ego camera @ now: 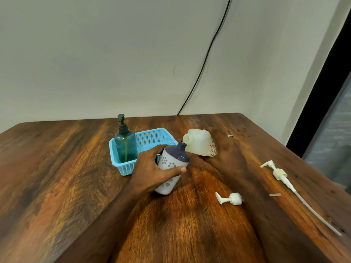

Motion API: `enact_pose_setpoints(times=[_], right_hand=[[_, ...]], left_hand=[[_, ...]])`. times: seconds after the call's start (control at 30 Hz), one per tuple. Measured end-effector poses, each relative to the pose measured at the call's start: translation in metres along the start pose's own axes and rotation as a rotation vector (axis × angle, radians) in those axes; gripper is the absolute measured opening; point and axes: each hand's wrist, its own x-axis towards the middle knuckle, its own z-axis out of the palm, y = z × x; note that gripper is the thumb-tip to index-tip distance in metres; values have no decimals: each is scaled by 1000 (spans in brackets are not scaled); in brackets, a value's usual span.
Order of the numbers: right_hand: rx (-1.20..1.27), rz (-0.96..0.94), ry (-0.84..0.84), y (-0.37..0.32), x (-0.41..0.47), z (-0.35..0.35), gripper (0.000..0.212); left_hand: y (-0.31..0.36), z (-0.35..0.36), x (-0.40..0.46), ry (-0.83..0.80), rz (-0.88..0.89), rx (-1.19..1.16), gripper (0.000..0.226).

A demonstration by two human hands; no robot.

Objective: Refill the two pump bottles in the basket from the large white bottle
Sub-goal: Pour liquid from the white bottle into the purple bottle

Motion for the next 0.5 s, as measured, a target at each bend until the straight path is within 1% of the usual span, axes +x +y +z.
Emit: enact_pose_setpoints(times=[0.4,0.5], right_hand=[[-32,-10,9,1,3,1,75],[-37,-11,16,1,2,1,75]], left_hand=[[0,-2,0,-9,-9,27,79],[2,-3,-1,-3,-7,57,76]])
